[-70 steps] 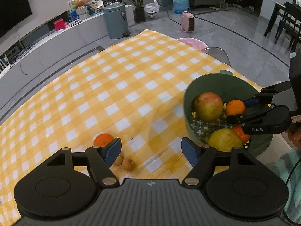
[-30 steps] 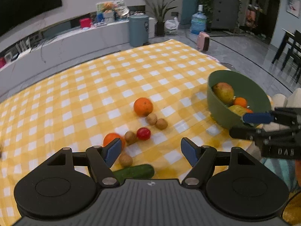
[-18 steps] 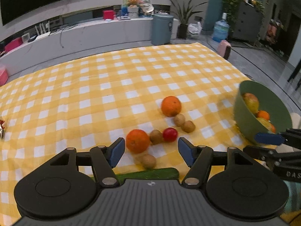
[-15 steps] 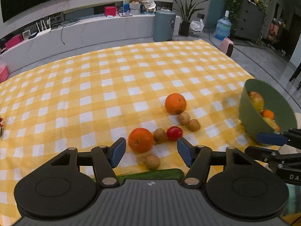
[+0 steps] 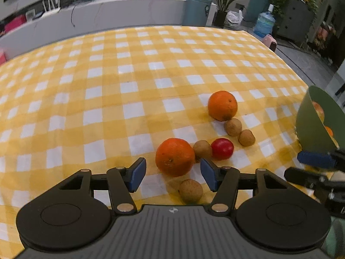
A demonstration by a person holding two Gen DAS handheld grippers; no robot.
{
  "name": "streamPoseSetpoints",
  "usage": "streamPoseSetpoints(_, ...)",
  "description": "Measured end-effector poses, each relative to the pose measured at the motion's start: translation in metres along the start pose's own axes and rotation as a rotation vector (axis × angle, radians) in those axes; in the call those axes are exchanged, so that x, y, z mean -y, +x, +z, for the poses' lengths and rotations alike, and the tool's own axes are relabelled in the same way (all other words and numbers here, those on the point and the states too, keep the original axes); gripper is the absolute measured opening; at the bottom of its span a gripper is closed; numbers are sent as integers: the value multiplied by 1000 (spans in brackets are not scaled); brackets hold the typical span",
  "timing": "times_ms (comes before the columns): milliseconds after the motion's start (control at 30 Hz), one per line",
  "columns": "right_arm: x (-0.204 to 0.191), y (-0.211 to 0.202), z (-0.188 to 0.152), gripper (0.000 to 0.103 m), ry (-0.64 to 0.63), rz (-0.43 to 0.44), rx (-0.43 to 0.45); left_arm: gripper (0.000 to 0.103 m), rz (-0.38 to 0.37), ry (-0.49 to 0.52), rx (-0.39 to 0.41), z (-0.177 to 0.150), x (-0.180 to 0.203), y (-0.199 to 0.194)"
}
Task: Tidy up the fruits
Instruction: 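Move both tools back over the remaining fruit on the cloth, then grasp an orange with the left tool while the right tool grasps another orange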
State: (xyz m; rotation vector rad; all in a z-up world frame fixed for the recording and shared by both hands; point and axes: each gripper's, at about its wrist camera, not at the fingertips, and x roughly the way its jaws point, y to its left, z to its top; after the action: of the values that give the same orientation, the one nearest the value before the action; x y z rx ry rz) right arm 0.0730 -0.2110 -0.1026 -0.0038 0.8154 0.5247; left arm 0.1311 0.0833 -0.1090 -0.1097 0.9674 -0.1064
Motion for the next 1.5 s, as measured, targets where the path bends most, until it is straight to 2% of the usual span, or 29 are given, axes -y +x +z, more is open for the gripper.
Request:
streamPoseSetpoints(167, -1, 13, 4, 47, -18, 1, 2, 62, -33, -22, 3, 2, -5, 8)
streamPoseSetpoints(267, -3, 21, 8, 47, -35, 0, 10, 55, -46, -39, -5, 4, -7, 13)
streamPoseSetpoints(500, -5, 37, 15, 47, -34, 12, 10, 50, -96, -81, 1, 4, -13, 17)
streamPoseSetpoints(633, -4, 45, 23, 47, -16, 22, 7, 49, -100, -87, 11, 3, -15, 15)
streamPoseSetpoints(800, -7, 60, 41, 47, -19, -8, 33, 49, -93, -129, 63, 7, -21, 10)
streamPoseSetpoints(1067, -10, 96, 70, 47, -15, -48, 54, 49, -74, -162, 61, 13, -29, 17)
streamPoseSetpoints(1500, -23, 124, 73, 47, -43, -67, 3, 49, -80, -183, 56, 12, -35, 22)
